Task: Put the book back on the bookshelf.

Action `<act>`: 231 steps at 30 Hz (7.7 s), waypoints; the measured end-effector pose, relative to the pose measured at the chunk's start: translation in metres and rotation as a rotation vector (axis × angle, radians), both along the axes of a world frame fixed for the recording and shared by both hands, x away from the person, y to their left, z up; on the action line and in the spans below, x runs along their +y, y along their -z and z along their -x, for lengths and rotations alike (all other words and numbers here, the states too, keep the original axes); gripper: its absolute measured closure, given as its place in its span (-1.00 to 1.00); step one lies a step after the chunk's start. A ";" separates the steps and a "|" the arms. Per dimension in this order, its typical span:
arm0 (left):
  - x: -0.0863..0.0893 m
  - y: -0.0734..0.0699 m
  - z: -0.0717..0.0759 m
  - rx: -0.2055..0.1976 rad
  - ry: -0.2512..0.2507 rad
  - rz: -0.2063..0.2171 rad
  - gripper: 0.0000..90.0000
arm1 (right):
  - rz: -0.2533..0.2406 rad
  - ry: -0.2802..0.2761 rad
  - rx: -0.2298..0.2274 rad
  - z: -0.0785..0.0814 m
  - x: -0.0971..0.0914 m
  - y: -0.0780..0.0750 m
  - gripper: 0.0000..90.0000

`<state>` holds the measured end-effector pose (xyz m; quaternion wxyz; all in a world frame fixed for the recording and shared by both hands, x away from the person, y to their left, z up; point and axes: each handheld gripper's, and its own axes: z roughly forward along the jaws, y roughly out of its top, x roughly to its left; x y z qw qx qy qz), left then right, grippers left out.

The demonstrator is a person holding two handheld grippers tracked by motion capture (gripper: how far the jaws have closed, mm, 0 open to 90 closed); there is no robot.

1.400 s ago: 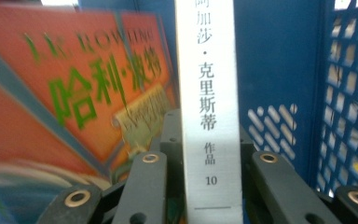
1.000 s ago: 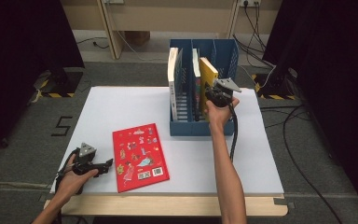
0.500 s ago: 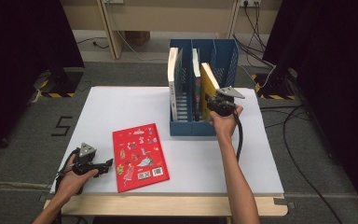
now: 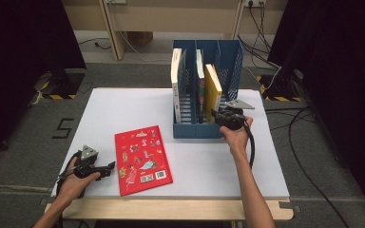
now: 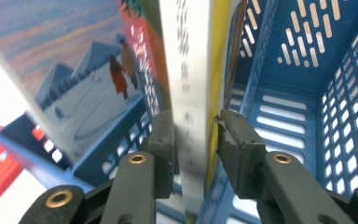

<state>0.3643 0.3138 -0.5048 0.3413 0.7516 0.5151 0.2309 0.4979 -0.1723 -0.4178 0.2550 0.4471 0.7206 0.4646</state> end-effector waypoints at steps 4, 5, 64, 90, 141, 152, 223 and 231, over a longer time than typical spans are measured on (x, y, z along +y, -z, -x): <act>0.000 0.000 0.000 0.000 0.000 0.002 -0.63 | 0.039 -0.028 -0.001 0.009 -0.005 0.002 0.63; 0.000 0.000 0.000 0.000 0.000 0.001 -0.63 | 0.047 -0.031 0.002 0.010 -0.006 0.003 0.65; 0.000 0.000 0.000 -0.001 -0.001 0.001 -0.62 | 0.060 0.040 -0.061 -0.016 0.046 -0.010 0.32; -0.001 0.000 0.000 -0.002 -0.003 0.003 -0.62 | 0.065 0.124 -0.088 -0.020 0.039 -0.047 0.53; 0.000 0.000 0.000 -0.001 0.002 0.006 -0.60 | -0.082 0.239 -0.314 -0.082 0.051 -0.048 0.69; -0.001 0.000 0.001 -0.003 0.003 0.005 -0.59 | -0.041 0.208 -0.238 -0.079 0.050 -0.039 0.67; 0.000 0.000 0.001 -0.001 0.005 0.001 -0.59 | -0.058 -0.142 -0.022 0.049 0.051 -0.007 -0.15; 0.000 0.000 0.001 -0.001 0.005 0.002 -0.59 | -0.064 -0.184 0.019 0.061 0.061 0.004 -0.22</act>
